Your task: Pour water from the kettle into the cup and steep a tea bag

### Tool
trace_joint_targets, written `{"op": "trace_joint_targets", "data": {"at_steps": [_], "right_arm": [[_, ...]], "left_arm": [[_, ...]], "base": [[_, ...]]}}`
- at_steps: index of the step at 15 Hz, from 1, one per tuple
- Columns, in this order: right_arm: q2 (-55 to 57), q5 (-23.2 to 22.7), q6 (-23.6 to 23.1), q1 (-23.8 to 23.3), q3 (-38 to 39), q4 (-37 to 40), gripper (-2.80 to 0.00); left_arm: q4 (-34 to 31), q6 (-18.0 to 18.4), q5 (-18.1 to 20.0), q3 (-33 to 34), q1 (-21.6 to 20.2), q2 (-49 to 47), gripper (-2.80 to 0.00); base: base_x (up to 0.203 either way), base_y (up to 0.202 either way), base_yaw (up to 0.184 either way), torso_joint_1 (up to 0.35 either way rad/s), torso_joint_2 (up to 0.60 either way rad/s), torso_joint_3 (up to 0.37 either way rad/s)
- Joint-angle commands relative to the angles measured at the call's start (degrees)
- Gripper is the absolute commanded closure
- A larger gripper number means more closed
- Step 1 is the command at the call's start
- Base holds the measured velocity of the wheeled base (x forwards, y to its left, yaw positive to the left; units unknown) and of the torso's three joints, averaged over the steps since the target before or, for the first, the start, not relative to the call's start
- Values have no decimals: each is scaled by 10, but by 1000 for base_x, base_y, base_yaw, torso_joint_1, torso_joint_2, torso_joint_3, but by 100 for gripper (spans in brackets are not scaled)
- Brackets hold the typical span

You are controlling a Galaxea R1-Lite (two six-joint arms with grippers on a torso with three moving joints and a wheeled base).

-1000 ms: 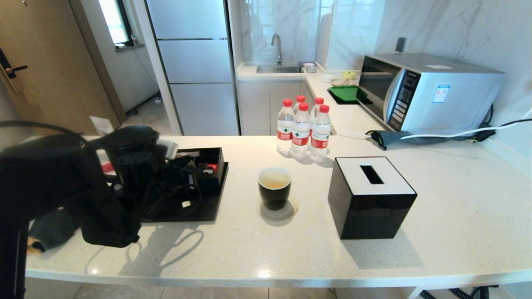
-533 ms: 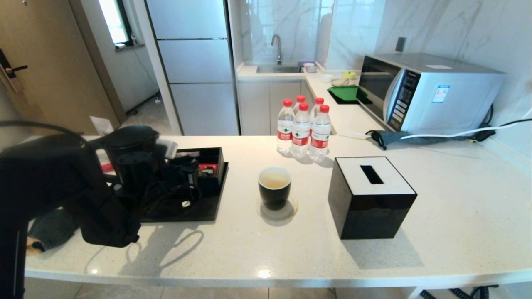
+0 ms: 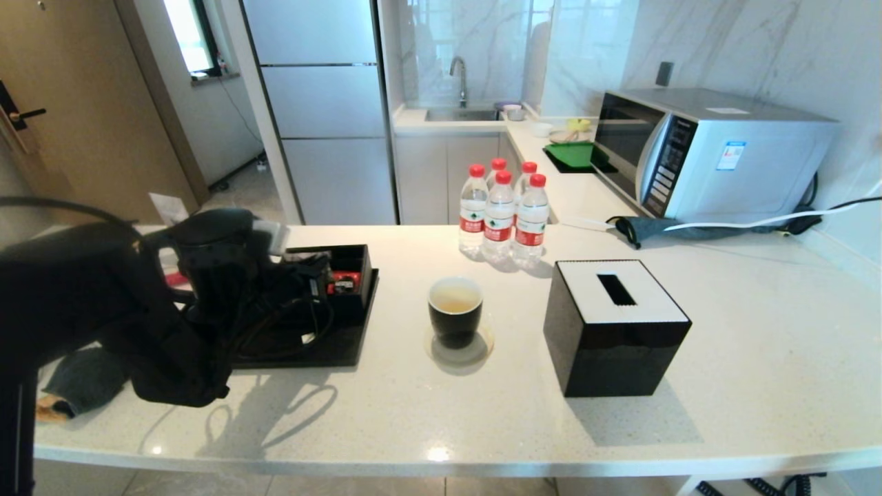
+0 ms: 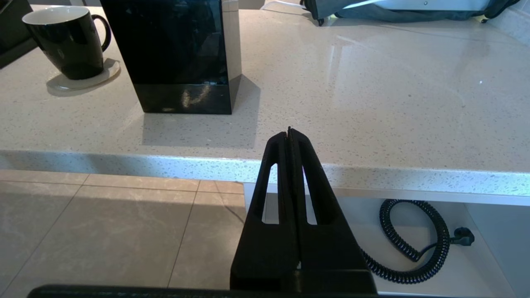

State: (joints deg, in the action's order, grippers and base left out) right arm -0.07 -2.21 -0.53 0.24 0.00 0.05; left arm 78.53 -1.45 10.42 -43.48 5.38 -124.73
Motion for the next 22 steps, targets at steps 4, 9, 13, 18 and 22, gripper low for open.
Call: {"op": "trace_joint_targets", "data": {"at_steps": [4, 9, 13, 18, 22], "right_arm": [[1, -1, -1, 0, 0, 0, 0], [1, -1, -1, 0, 0, 0, 0], [1, 0, 0, 0, 0, 0, 0], [1, 0, 0, 0, 0, 0, 0], [1, -1, 0, 0, 0, 0, 0]], "left_arm": [[5, 0, 0, 0, -1, 29, 0], [4, 0, 0, 1, -1, 55, 0], [3, 0, 0, 1, 3, 78, 0], [0, 0, 1, 7, 8, 113, 0], [-18, 0, 1, 9, 22, 154, 0]], "base": [[0, 0, 0, 0, 0, 0], [0, 0, 0, 0, 0, 0], [0, 0, 0, 0, 0, 0], [0, 0, 0, 0, 0, 0], [0, 0, 0, 0, 0, 0]]}}
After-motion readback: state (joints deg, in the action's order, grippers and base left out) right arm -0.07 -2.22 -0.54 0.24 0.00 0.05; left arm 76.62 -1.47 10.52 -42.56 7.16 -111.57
